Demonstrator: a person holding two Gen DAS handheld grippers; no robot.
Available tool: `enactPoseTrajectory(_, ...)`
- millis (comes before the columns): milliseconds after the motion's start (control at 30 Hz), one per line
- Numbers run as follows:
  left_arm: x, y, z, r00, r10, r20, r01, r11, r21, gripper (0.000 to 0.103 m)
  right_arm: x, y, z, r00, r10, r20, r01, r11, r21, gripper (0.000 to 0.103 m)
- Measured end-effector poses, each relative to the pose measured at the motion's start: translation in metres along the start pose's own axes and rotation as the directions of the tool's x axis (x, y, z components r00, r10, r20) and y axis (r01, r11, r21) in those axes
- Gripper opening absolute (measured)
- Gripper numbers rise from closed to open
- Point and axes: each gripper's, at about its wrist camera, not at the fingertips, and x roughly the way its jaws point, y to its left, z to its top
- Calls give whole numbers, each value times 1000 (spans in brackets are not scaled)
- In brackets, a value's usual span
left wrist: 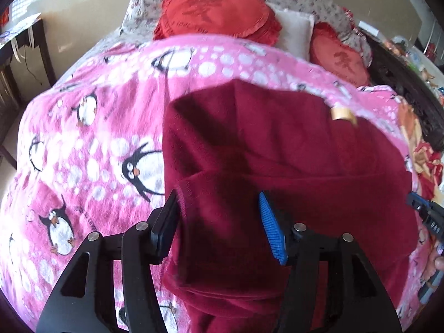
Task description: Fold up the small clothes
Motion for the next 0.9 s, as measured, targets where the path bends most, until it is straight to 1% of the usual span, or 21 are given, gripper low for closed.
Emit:
enactPoseTrajectory(67,1,5,-1,1000,-9,-2,9,1000,-21,56,12,-18,2,999,35,-5,-35,996,81,19)
enactPoseTrajectory(133,-10,10,-2,1000,-3,5,3,999,-36,56,6,-21,6,1000,26,-12,-25,996,80,19)
enactPoseTrajectory(200,-25,17,-6,1000,-21,10,21,999,-44,56,-10,-20,6,1000,6,-7,-5,998,65,20)
enactPoseTrajectory(267,-42,25,-13,999,-29,13,29,999,-31,56,-27,-24,-3,997,73,-9,-71,993,96,31)
enactPoseTrajectory(300,-50,27,-17,999,-29,16,29,999,-21,56,-34,-24,-9,994,111,-17,-108,988,115,44)
enactPoseTrajectory(333,-58,30,-23,999,-27,16,28,1000,-12,56,-43,-26,-22,989,147,-24,-142,980,137,50)
enactPoseTrajectory(367,-63,33,-29,1000,-26,11,27,1000,-9,57,-48,-26,-31,985,169,-33,-162,975,151,50)
enactPoseTrajectory(467,-77,43,-54,999,-45,-23,45,999,-10,56,-52,-19,-67,968,231,-102,-210,961,178,50)
enactPoseTrajectory(533,-79,50,-73,997,-40,-60,38,999,-25,56,-46,-15,-81,961,246,-122,-221,957,187,50)
enactPoseTrajectory(600,-82,53,-89,996,-31,-80,28,999,-38,56,-33,-12,-89,960,241,-141,-208,954,216,50)
enactPoseTrajectory(633,-84,56,-97,996,-29,-85,25,998,-51,56,-26,-12,-92,960,250,-128,-213,945,249,49)
enactPoseTrajectory(667,-87,59,-102,995,-32,-89,26,997,-67,56,-20,-14,-91,962,251,-107,-213,936,279,43)
enactPoseTrajectory(700,-91,61,-108,995,-41,-92,33,996,-87,56,-17,-14,-91,966,242,-94,-206,935,289,16)
enactPoseTrajectory(733,-95,64,-112,995,-51,-91,42,994,-103,56,-14,-12,-87,970,223,-95,-190,943,273,8)
enactPoseTrajectory(800,-105,68,-121,994,-66,-85,55,992,-117,56,-18,-10,-81,975,197,-103,-169,958,233,6)
enactPoseTrajectory(833,-110,68,-126,995,-63,-82,54,992,-111,56,-23,-9,-76,982,160,-102,-137,970,202,6)
enactPoseTrajectory(900,-117,70,-132,996,-59,-70,52,993,-103,56,-23,-13,-72,988,122,-100,-99,974,202,6)
